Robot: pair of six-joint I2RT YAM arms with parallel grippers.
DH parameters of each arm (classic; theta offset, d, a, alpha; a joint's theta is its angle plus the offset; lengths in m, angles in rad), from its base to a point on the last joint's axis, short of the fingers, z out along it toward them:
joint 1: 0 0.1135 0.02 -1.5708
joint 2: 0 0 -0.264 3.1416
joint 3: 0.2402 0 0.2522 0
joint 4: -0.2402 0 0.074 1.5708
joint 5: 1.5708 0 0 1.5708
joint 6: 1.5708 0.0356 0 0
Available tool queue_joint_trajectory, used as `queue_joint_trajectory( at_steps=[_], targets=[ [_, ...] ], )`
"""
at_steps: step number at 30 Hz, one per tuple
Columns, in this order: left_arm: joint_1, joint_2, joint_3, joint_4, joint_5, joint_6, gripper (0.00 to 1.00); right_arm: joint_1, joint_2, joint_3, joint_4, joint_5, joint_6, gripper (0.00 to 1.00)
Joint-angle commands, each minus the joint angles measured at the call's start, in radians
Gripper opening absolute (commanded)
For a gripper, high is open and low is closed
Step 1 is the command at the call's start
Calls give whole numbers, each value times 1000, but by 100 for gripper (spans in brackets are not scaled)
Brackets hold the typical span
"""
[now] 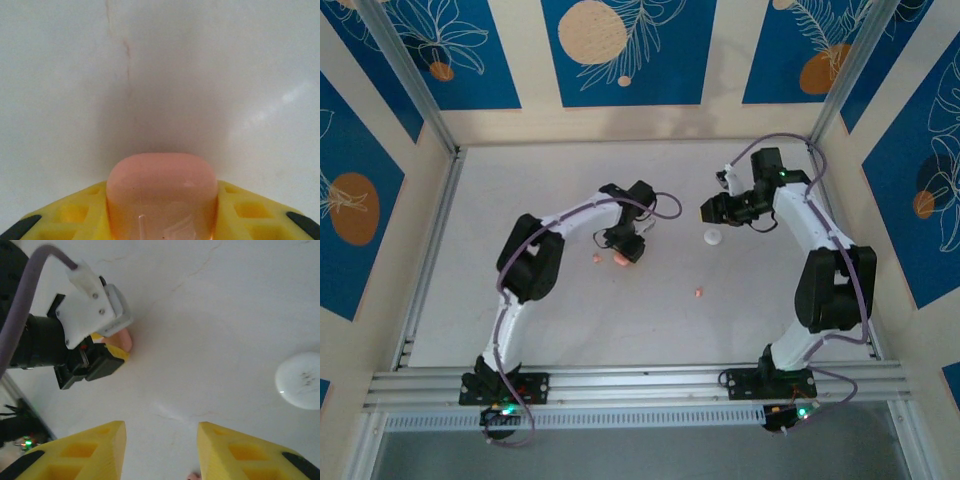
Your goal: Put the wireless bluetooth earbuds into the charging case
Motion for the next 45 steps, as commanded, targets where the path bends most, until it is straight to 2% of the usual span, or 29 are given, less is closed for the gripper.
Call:
queue_joint_trajectory(
  at_steps=[1,5,10,18,26,37,45],
  targets=[
    [-11,-154,-91,81,86,168,33,-27,-54,-60,54,-195,71,42],
    [-33,-276,-217,156,205,306,35,-36,-79,-104,59,-296,80,41],
    [-55,-412,-352,264,295,408,35,-32,-79,-129,23,-438,62,41],
    [-77,-615,-525,445,418,581,33,-9,-74,-162,-84,-526,13,40],
    [-122,-660,-550,446,370,683,32,86,-79,-209,-106,-601,25,39],
    [-145,-660,-555,492,378,663,32,243,-53,-233,-34,-582,97,39],
    [-147,-671,-564,520,373,641,32,284,-34,-240,27,-568,157,38]
  ],
)
